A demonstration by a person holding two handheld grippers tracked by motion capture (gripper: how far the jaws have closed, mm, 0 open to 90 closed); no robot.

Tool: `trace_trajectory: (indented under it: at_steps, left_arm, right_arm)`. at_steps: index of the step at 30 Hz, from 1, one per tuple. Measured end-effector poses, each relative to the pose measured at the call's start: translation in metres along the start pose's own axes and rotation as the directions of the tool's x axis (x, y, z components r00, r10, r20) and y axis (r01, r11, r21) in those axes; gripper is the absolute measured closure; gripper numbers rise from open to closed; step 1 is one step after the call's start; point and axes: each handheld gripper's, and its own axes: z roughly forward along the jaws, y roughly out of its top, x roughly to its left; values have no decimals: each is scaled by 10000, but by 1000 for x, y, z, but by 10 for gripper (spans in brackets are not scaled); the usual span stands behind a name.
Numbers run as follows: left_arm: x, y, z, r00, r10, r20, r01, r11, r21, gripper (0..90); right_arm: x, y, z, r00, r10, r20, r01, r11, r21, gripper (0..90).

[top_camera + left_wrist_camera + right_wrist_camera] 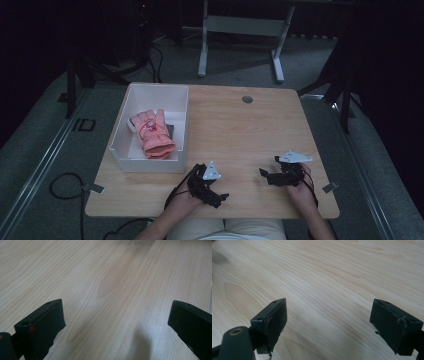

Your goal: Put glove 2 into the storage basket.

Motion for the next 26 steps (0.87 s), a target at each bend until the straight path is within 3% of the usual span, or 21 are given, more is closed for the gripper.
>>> trace_trajectory:
  at_steps: [5,11,26]
  left_arm:
    - [0,-2,-3,9999,-91,-77,90,9999,-146,4]
    - [1,-9,-9,9989,-96,-467,79,9993,-362,4]
    - [6,-13,-12,9984,-182,-533,156,9987,-489,4]
  right_arm:
    - [-1,-4,1,9998,-111,157,110,9999,60,142]
    - [-4,-5,0,9995,-52,300,54,9999,-88,141]
    - [-6,-7,1,9994,-17,348,17,10000,-12,142]
